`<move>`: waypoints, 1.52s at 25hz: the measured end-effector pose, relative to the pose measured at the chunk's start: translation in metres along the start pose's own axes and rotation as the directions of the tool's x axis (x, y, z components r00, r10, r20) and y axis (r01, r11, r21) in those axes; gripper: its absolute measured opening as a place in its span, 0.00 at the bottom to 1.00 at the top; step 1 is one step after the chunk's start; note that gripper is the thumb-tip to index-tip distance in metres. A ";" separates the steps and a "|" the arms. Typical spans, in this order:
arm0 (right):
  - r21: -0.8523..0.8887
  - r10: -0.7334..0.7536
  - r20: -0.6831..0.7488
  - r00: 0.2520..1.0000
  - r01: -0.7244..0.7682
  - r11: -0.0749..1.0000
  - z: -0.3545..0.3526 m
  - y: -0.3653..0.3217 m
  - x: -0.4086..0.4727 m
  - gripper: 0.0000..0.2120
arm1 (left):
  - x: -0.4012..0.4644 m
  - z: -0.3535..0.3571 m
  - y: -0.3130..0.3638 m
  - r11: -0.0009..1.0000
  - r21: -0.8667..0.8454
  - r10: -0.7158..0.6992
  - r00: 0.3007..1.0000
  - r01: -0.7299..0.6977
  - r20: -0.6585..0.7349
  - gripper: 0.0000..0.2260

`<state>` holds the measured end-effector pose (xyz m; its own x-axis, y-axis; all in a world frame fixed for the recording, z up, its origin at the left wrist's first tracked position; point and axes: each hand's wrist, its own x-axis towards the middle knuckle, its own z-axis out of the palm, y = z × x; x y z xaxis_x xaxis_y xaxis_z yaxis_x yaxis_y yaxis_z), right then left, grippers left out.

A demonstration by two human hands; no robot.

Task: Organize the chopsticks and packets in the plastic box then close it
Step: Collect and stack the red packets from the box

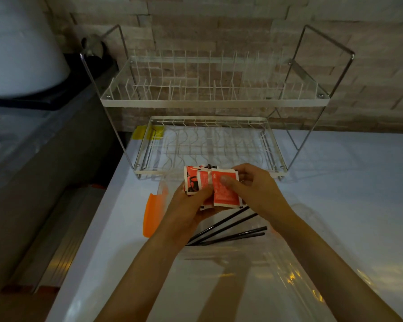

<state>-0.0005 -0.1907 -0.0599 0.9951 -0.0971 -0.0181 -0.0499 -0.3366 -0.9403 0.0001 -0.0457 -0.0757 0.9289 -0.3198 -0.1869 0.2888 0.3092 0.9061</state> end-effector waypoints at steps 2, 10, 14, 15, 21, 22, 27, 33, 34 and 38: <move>0.009 -0.006 -0.007 1.000 0.006 1.000 0.001 0.002 -0.001 0.09 | 0.000 -0.002 0.000 0.997 -0.064 -0.033 0.999 0.033 0.008 0.09; 0.080 -0.014 -0.029 0.999 0.016 0.997 0.007 0.003 -0.009 0.08 | 0.000 0.001 -0.003 1.000 -0.014 0.004 0.997 -0.005 -0.074 0.15; 0.089 -0.033 -0.064 0.997 0.038 0.995 0.006 0.002 -0.007 0.10 | 0.001 0.004 -0.002 0.999 -0.019 0.035 0.995 -0.036 -0.089 0.16; 0.077 -0.032 -0.067 0.997 0.037 0.996 0.004 0.002 -0.006 0.11 | 0.000 0.003 -0.001 0.999 -0.025 0.039 0.996 -0.041 -0.085 0.15; 0.098 -0.058 -0.010 0.998 0.059 0.993 -0.015 -0.008 0.000 0.11 | 0.001 -0.008 0.006 0.997 0.032 0.072 0.993 -0.069 -0.094 0.11; 0.080 -0.081 0.009 0.997 0.080 0.994 -0.018 -0.010 0.002 0.11 | 0.002 -0.009 0.008 0.996 0.044 0.080 0.992 -0.076 -0.099 0.11; -0.023 -0.120 0.001 0.993 0.120 0.993 -0.027 -0.011 0.005 0.09 | 0.003 -0.014 0.014 0.988 0.110 0.126 0.982 -0.111 -0.139 0.12; -0.223 -0.207 0.194 0.959 0.249 0.943 -0.035 -0.029 0.017 0.08 | 0.002 -0.010 0.020 0.954 0.296 0.042 0.999 -0.044 0.013 0.11; -0.279 -0.202 0.231 0.952 0.264 0.923 -0.033 -0.030 0.018 0.09 | 0.001 -0.009 0.021 0.953 0.300 0.031 0.999 -0.039 0.031 0.10; -0.228 -0.162 0.251 0.955 0.220 0.948 -0.030 -0.028 0.020 0.08 | 0.001 -0.009 0.022 0.981 0.196 -0.003 0.999 -0.005 0.038 0.09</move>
<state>0.0185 -0.2118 -0.0240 0.9793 0.1964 0.0496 0.1526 -0.5544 -0.8182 0.0092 -0.0306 -0.0594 0.9187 -0.3542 -0.1747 0.2332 0.1293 0.9638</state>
